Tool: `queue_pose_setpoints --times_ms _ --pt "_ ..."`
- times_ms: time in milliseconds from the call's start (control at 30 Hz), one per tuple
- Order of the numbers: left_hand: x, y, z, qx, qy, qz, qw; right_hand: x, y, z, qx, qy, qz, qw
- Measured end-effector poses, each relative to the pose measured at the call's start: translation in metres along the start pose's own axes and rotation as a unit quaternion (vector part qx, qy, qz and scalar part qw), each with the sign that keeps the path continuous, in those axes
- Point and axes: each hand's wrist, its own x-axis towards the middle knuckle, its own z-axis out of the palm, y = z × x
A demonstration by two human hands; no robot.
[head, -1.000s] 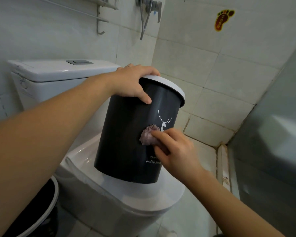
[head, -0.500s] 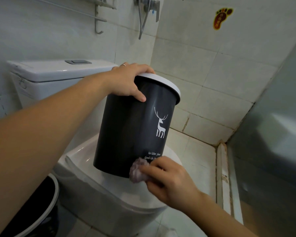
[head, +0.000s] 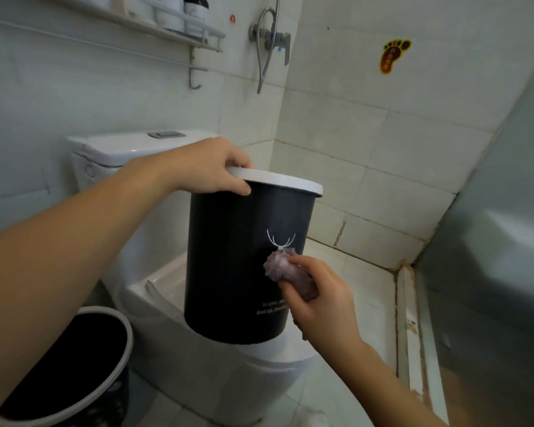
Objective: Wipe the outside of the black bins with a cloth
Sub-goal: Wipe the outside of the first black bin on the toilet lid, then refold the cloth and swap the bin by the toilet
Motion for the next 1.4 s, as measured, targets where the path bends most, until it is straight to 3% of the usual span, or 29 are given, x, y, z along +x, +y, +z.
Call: queue_pose_setpoints --times_ms 100,167,367,633,1033,1400 --pt "-0.032 0.013 0.004 -0.022 -0.047 0.013 0.999 -0.007 -0.018 -0.007 0.047 -0.002 0.06 0.997" --pt "-0.052 0.023 0.01 -0.006 -0.069 0.026 0.997 -0.015 -0.034 -0.014 0.049 0.019 0.051 0.997" --pt "-0.109 0.044 0.028 0.109 -0.041 0.042 0.992 -0.035 -0.087 -0.045 0.095 0.081 0.026 0.992" --pt "-0.198 0.058 0.029 0.164 -0.004 0.075 0.984 -0.019 -0.132 -0.071 0.133 0.084 0.125 0.98" --pt "-0.304 0.046 0.057 0.146 0.041 0.073 0.986 -0.059 -0.171 -0.039 0.126 -0.004 0.147 0.981" --pt "-0.358 -0.02 0.192 0.166 -0.115 -0.02 0.979 -0.148 -0.148 0.051 0.1 -0.115 0.221 0.963"
